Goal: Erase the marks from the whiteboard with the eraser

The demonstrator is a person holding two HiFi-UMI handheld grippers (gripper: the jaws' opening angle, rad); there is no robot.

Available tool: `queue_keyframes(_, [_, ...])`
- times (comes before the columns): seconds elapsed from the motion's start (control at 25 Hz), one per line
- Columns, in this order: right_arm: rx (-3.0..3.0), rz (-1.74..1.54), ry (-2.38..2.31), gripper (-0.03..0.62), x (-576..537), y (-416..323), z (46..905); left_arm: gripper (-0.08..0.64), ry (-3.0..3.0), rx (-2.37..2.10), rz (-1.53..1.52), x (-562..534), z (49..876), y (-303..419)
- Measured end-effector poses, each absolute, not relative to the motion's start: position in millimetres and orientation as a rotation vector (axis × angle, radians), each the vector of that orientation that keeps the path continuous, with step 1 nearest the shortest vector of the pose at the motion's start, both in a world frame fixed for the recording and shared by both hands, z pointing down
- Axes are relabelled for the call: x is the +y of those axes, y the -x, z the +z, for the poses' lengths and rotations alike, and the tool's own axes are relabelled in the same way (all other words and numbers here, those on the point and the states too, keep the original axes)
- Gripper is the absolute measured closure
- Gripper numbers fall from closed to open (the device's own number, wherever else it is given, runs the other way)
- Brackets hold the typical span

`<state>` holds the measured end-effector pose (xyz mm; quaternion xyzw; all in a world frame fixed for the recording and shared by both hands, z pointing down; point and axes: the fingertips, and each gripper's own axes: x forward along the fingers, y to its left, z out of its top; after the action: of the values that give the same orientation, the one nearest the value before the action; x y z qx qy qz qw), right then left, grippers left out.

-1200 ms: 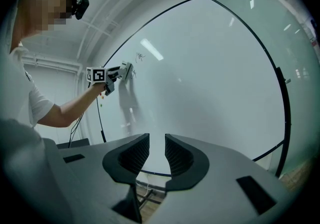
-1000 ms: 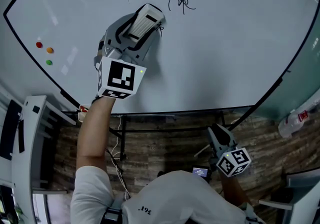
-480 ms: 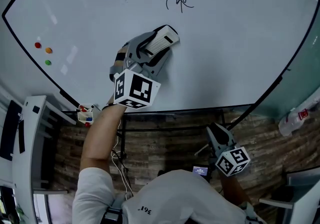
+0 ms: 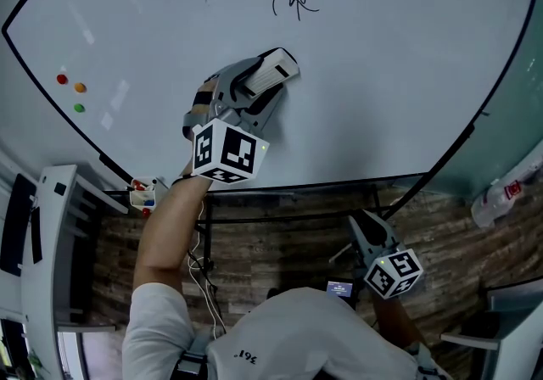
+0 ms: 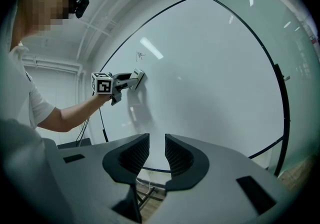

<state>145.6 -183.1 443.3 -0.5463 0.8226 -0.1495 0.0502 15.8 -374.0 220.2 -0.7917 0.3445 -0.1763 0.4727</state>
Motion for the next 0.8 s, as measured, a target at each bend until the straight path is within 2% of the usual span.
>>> queue_keyframes(0.8, [2.513, -0.474, 1.657, 0.48, -176, -140, 449, 0.325, 1.993, 0.834, -0.457, -373, 232, -19])
